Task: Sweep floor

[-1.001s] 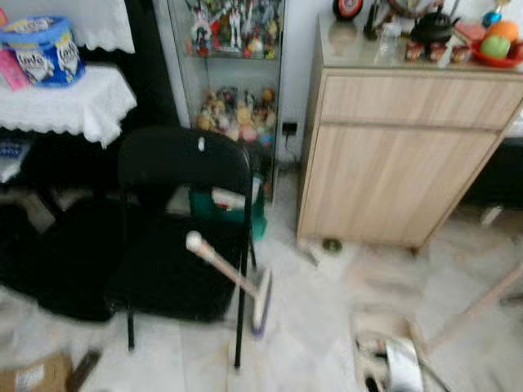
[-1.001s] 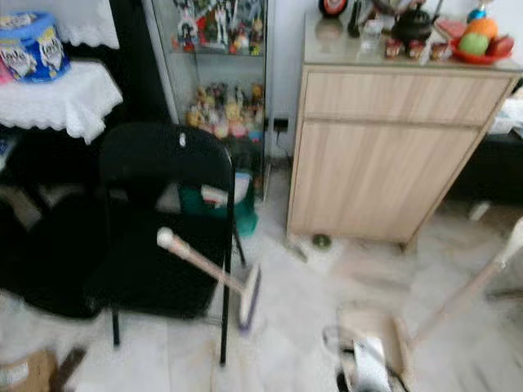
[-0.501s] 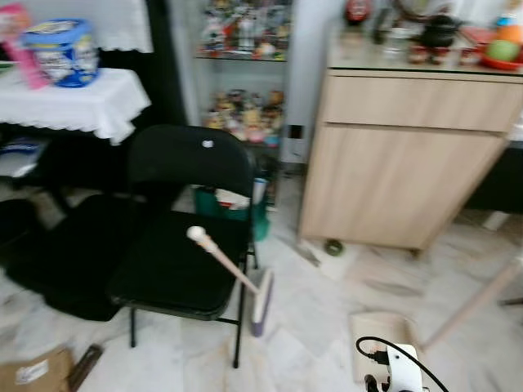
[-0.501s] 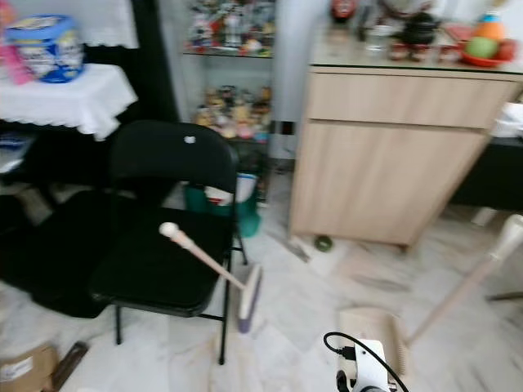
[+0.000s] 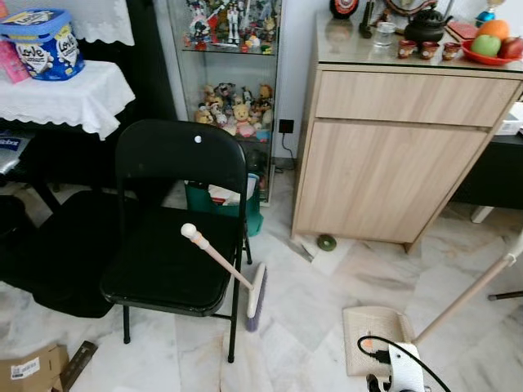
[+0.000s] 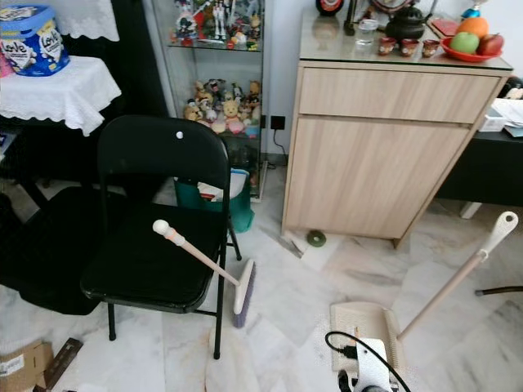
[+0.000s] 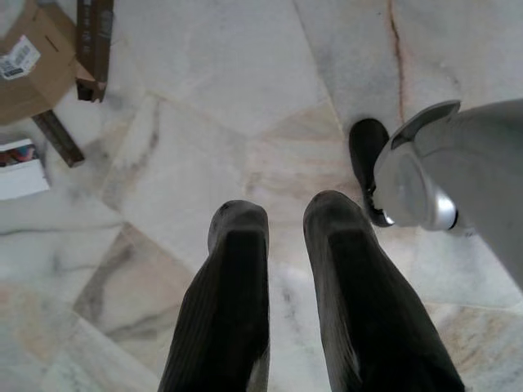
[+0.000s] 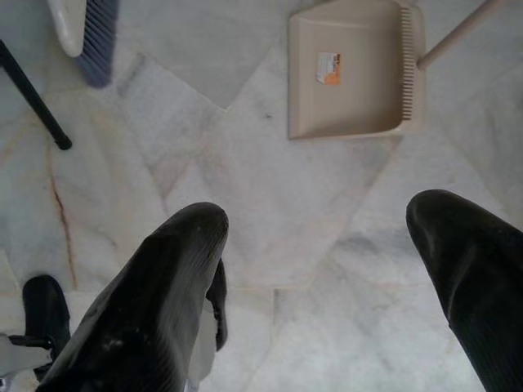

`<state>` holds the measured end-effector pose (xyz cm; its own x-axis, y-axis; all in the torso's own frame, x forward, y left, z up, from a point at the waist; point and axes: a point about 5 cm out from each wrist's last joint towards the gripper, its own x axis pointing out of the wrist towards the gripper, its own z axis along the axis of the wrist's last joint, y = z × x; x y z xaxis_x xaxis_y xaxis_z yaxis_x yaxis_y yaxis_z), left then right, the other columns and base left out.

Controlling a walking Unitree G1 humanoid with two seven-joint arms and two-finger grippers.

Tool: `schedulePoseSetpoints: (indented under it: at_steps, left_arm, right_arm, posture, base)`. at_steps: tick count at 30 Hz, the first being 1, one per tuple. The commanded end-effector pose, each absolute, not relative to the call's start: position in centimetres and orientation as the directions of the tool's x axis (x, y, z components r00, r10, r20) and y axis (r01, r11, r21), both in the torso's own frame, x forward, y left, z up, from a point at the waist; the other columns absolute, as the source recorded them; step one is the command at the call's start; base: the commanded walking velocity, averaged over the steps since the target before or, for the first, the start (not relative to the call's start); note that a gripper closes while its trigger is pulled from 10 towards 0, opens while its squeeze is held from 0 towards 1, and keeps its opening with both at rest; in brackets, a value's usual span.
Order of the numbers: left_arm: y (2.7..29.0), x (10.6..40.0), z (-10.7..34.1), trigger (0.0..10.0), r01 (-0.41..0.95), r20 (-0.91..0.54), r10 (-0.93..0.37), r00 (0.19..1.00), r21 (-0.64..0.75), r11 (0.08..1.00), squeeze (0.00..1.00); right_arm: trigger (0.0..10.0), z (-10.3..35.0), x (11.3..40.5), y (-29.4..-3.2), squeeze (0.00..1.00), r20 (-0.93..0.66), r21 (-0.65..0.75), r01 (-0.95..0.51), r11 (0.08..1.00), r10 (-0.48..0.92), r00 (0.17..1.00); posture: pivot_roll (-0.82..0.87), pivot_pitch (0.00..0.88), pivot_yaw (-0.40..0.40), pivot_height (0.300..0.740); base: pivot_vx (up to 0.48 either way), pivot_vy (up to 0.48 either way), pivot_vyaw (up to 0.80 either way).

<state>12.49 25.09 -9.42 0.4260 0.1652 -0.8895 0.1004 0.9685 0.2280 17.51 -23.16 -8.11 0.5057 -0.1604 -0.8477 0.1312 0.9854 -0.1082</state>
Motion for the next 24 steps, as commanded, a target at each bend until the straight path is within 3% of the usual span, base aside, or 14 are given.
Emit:
schedulePoseSetpoints:
  at_steps: [1,13,20,24]
  left_arm:
    - [21.87,20.20,-6.60,10.0,-0.213,-0.703,0.094,0.705,-0.083,0.973,0.00]
    - [21.94,20.18,-6.60,10.0,-0.213,-0.704,0.094,0.704,-0.083,0.974,0.00]
    - [21.96,20.22,-6.56,10.0,-0.212,-0.702,0.095,0.706,-0.082,0.974,0.00]
    - [21.96,20.29,-6.51,10.0,-0.212,-0.699,0.099,0.708,-0.077,0.974,0.00]
  right_arm:
    - [10.0,-7.58,20.23,-16.40,0.00,-0.766,0.089,0.026,0.996,0.052,0.640]
    - [10.0,-7.61,20.15,-16.47,0.00,-0.767,0.090,0.028,0.996,0.051,0.639]
    - [10.0,-7.63,20.15,-16.39,0.00,-0.769,0.092,0.025,0.995,0.055,0.637]
    - [10.0,-7.62,20.12,-16.47,0.00,-0.766,0.091,0.029,0.995,0.051,0.640]
  posture:
    - [0.02,0.057,-0.020,0.740]
    - [0.02,0.060,-0.020,0.740]
    - [0.02,0.062,-0.019,0.740]
    - [0.02,0.062,-0.020,0.740]
  base:
    - [0.240,0.000,-0.69]
    - [0.253,0.000,-0.04]
    - [0.257,0.000,-0.62]
    - [0.066,0.000,0.00]
